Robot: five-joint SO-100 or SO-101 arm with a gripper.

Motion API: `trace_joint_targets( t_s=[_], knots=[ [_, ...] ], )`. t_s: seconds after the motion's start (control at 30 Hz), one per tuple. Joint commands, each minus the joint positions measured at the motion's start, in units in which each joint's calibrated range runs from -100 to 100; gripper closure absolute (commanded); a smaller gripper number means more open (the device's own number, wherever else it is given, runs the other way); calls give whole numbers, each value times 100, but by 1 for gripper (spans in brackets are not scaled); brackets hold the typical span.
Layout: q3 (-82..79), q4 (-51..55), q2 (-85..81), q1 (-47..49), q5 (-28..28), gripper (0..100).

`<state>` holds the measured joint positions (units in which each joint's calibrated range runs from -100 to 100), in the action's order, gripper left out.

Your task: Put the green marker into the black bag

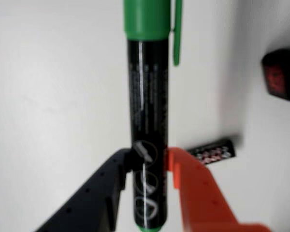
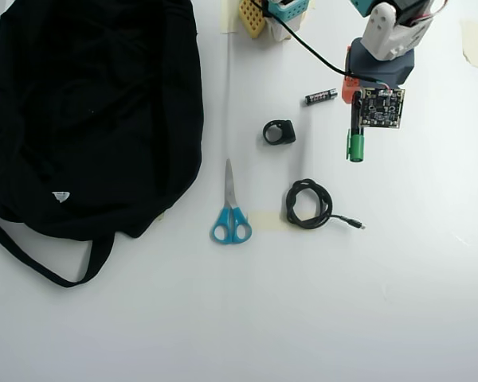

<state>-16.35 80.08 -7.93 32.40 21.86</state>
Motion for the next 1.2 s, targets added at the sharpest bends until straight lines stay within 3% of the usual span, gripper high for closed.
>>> trace_joint_targets(
  t_s=[0.0,0.7,0.87,1.17],
  knots=[
    [153,192,-469,-204,-182,98],
    [243,959,-1340,-765,-586,98],
    [243,967,-1639,-1662,-953,98],
    [350,829,-1846,-3861,-1100,98]
  ],
)
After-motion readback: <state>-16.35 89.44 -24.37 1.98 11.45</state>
